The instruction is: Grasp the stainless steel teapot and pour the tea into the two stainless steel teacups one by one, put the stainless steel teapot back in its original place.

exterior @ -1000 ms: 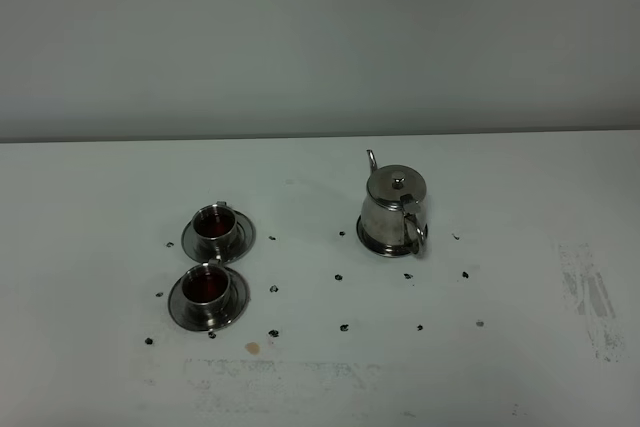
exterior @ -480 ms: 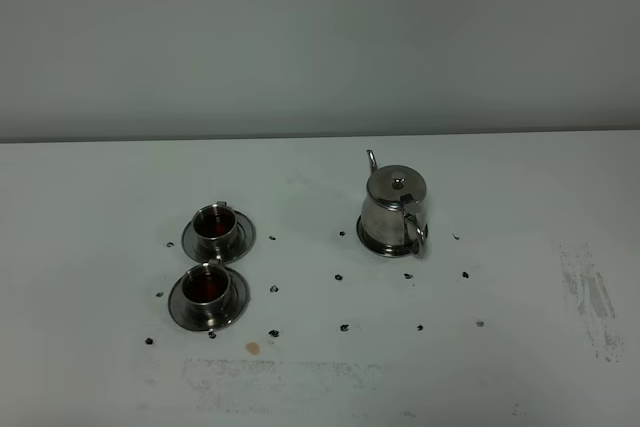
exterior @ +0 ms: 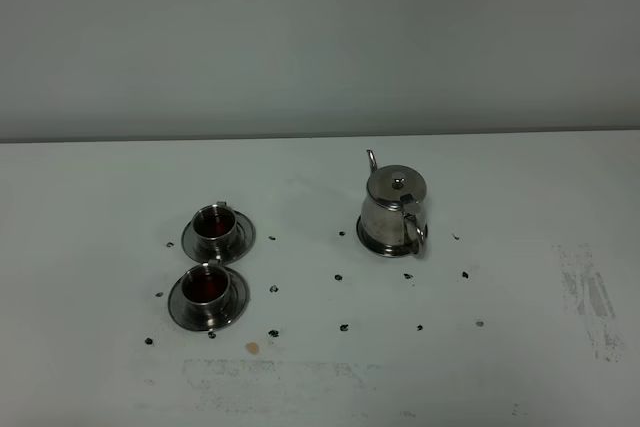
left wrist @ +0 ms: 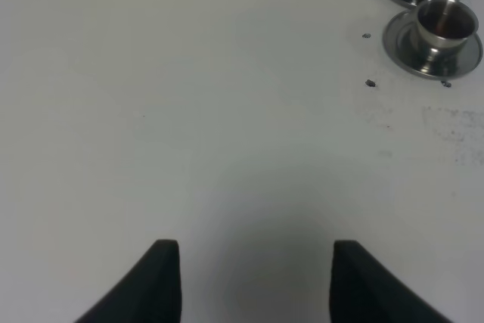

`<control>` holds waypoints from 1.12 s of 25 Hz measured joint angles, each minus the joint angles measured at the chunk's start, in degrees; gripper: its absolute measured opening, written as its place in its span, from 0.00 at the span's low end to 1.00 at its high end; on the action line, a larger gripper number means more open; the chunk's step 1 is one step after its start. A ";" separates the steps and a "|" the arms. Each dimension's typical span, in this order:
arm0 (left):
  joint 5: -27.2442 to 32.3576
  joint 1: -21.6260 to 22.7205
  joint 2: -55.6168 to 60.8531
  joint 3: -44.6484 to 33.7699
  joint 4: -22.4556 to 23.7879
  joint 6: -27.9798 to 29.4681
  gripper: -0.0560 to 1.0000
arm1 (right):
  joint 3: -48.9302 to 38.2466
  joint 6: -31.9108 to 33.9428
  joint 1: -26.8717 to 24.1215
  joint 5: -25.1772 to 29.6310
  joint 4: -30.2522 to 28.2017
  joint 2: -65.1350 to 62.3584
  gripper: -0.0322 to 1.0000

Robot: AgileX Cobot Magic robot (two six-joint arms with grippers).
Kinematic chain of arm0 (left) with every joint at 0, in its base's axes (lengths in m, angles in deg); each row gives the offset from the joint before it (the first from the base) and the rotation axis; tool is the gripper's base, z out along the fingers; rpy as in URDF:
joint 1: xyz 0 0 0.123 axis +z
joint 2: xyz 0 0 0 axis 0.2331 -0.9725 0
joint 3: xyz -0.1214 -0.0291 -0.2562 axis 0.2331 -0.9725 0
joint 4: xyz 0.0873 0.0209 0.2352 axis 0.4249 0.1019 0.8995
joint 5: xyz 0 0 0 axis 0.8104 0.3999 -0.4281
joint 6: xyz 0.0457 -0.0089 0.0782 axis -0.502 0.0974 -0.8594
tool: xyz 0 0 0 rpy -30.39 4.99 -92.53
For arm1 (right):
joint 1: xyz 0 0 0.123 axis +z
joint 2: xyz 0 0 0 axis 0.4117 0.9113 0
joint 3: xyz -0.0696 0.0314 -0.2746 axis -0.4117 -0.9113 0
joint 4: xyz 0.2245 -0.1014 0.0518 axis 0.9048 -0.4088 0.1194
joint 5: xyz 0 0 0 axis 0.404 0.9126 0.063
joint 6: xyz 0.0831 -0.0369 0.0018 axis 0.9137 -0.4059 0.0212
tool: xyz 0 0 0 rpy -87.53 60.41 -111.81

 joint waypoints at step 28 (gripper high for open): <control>0.00 0.00 0.00 0.00 0.00 0.00 0.49 | -0.07 0.18 2.90 0.28 0.00 -0.26 0.43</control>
